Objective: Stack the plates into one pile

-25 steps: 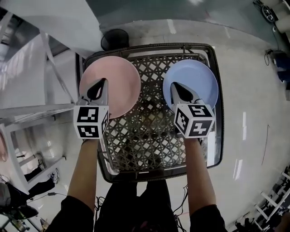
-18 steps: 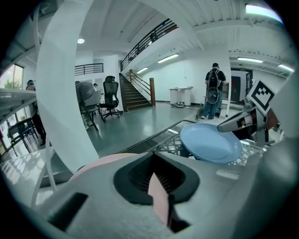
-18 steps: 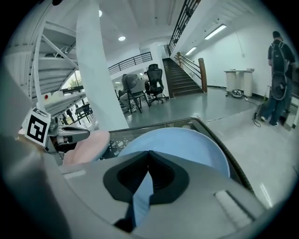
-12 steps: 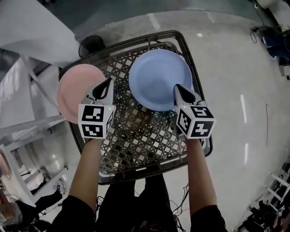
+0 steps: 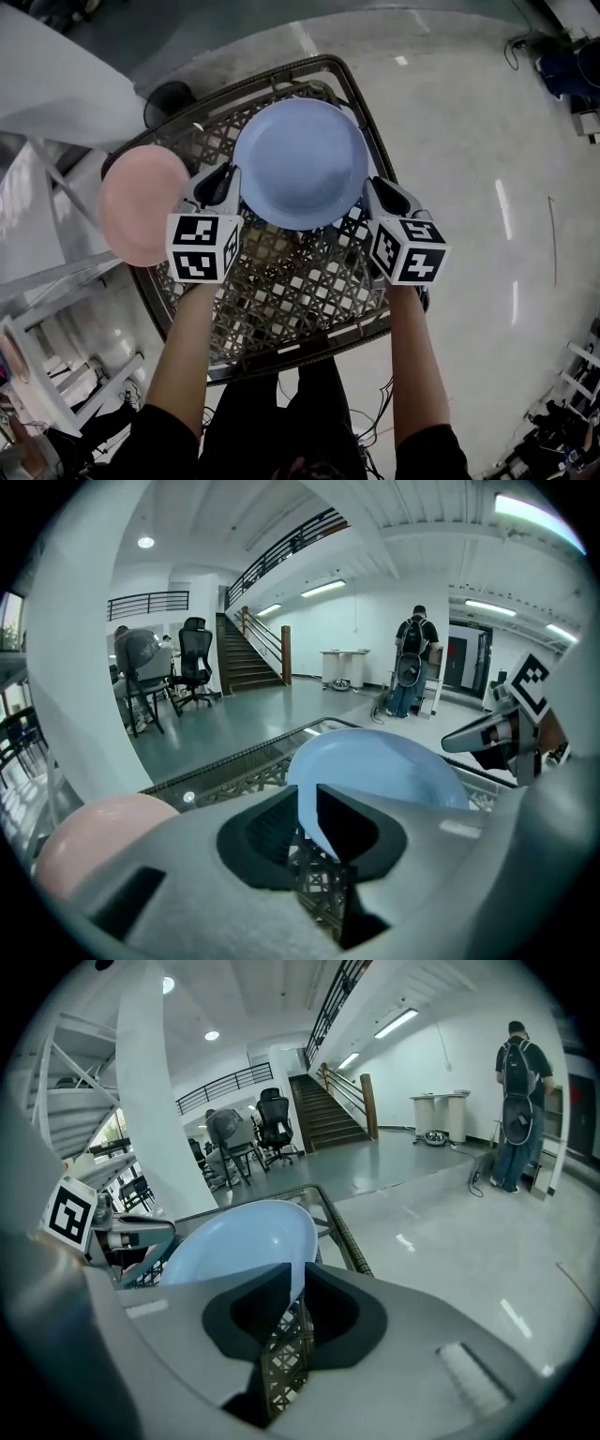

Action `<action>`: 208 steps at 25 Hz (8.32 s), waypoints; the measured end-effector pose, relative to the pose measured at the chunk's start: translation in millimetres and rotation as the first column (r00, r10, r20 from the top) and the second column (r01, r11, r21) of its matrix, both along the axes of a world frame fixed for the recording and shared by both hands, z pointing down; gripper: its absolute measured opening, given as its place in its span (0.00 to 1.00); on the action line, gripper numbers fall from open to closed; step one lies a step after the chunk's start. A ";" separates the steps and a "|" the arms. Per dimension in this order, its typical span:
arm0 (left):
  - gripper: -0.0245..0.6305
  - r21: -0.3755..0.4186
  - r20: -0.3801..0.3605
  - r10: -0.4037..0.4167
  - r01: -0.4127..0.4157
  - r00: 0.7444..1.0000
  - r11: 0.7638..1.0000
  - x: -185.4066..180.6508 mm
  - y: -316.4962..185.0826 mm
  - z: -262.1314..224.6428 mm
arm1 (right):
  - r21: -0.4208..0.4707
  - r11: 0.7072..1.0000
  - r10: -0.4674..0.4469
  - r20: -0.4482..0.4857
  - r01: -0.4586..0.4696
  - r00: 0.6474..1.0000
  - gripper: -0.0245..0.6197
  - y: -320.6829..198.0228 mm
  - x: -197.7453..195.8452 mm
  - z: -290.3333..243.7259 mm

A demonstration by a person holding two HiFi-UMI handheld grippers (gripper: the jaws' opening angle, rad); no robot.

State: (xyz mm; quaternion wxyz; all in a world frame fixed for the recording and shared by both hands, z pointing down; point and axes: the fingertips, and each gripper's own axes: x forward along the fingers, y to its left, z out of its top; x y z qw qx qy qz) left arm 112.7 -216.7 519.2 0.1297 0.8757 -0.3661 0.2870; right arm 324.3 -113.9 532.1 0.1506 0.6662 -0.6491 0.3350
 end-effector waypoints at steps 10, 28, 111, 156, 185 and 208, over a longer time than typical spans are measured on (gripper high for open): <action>0.29 -0.063 -0.049 -0.095 0.092 0.994 0.994 -1.6 -3.9 16.7 | -0.027 1.000 0.015 0.024 -0.014 1.000 0.23 -7.8 4.4 21.1; 0.15 -0.146 0.025 -0.071 0.074 0.997 0.987 1.3 -2.4 41.9 | -0.048 0.999 -0.015 0.042 0.017 0.999 0.21 -18.9 -3.4 34.1; 0.13 -0.088 0.027 -0.521 0.521 0.853 0.849 -328.5 -19.4 9.9 | -0.044 0.861 -0.507 0.014 0.507 0.862 0.22 -123.0 -314.3 10.4; 0.03 0.026 -0.080 -0.486 0.489 0.870 0.872 -314.3 9.5 -45.5 | 0.100 0.881 -0.463 -0.016 0.463 0.886 0.06 -95.6 -299.8 -45.8; 0.04 0.209 -0.229 -0.446 0.491 0.865 0.846 -286.5 101.6 -189.5 | 0.434 0.809 -0.414 -0.057 0.396 0.908 0.05 -11.4 -262.7 -209.2; 0.04 0.352 -0.299 -0.409 0.498 0.862 0.793 -255.4 191.8 -273.0 | 0.582 0.697 -0.457 -0.090 0.419 0.885 0.05 79.4 -220.4 -294.3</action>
